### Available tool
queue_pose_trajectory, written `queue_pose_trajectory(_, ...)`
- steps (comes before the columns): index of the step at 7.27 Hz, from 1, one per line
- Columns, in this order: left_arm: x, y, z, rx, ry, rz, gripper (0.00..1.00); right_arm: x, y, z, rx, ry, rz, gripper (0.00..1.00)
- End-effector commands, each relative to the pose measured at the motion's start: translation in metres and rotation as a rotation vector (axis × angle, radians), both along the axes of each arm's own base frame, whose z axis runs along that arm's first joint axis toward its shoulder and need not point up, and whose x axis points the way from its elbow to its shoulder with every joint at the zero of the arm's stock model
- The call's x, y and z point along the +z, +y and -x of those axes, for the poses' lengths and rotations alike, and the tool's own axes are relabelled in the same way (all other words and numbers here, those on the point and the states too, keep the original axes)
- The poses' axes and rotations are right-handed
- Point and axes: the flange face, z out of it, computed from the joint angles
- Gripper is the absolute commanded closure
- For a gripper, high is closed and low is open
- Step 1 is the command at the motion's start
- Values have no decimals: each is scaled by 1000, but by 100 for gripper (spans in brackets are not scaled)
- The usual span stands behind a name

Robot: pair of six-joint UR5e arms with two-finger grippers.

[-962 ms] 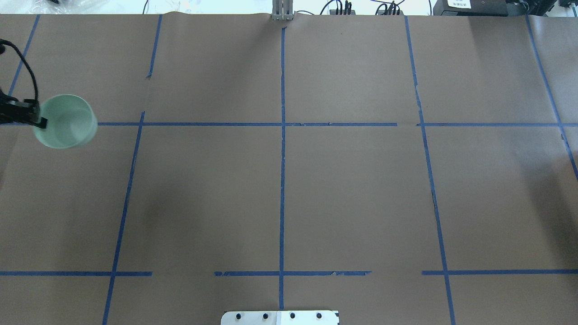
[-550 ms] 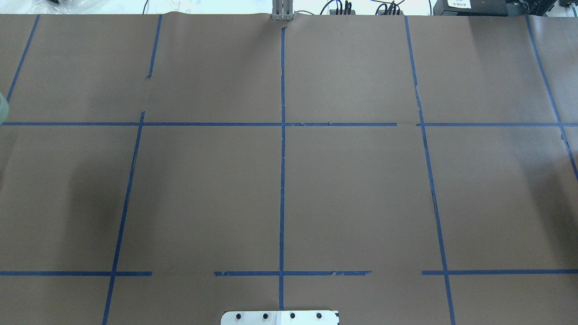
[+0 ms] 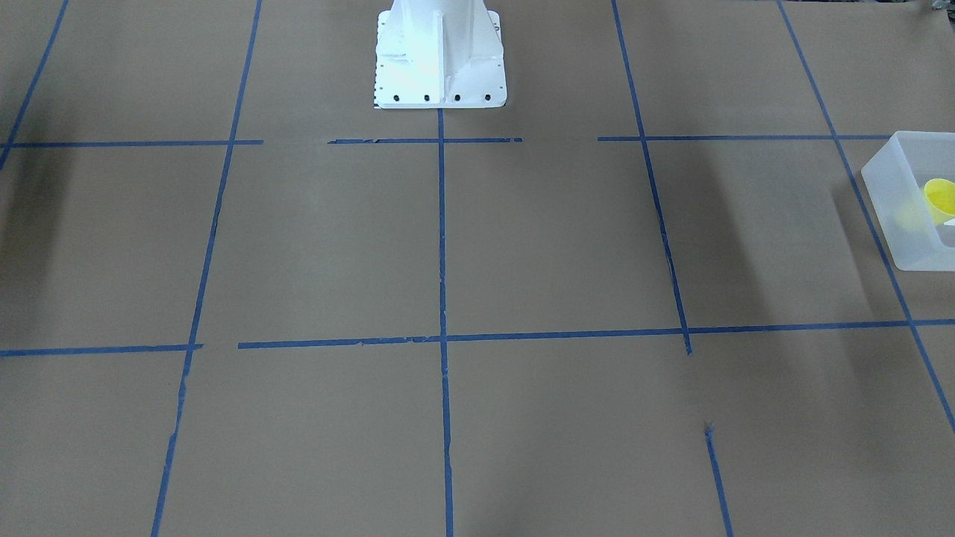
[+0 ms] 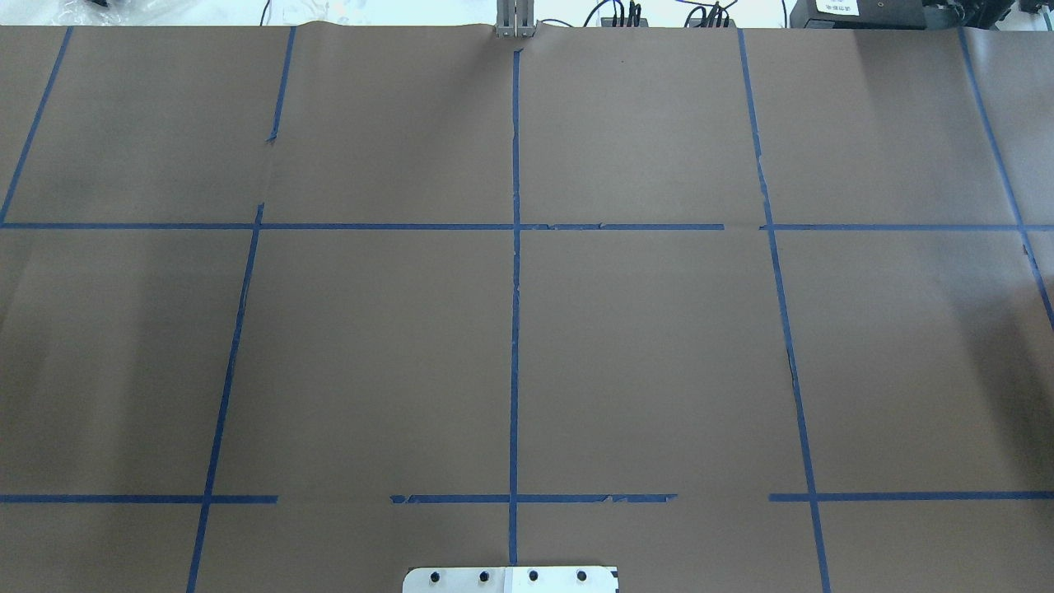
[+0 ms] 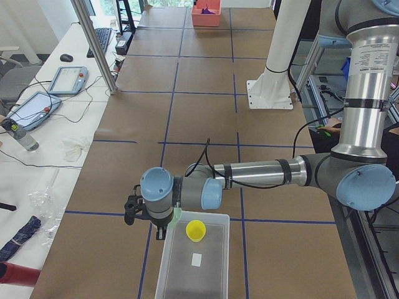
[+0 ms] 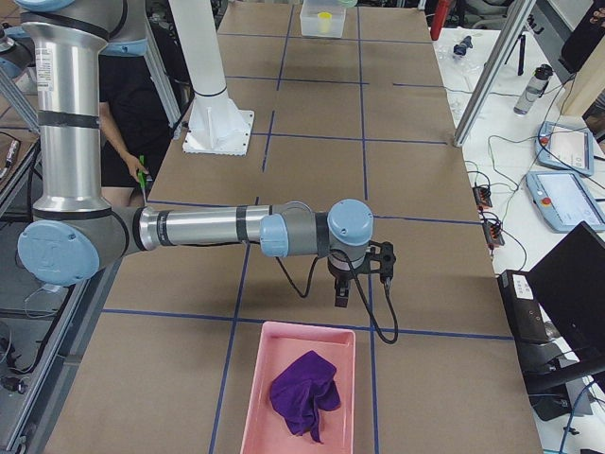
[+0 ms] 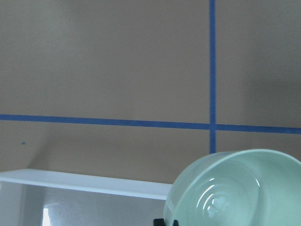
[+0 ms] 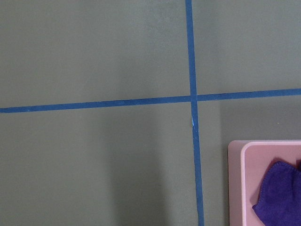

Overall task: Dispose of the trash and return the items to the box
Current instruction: 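Lower the green bowl into the clear bin with the left gripper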

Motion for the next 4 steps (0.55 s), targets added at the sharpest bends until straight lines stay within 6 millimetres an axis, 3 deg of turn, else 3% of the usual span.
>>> queue_pose_trajectory(1, 56, 26, 20, 21, -48, 60, 100, -2, 0, 0, 0, -2, -4, 0)
queue_pose_trajectory(4, 107, 45, 23, 23, -102, 92, 100, -4, 0, 0, -1, -2, -9, 0)
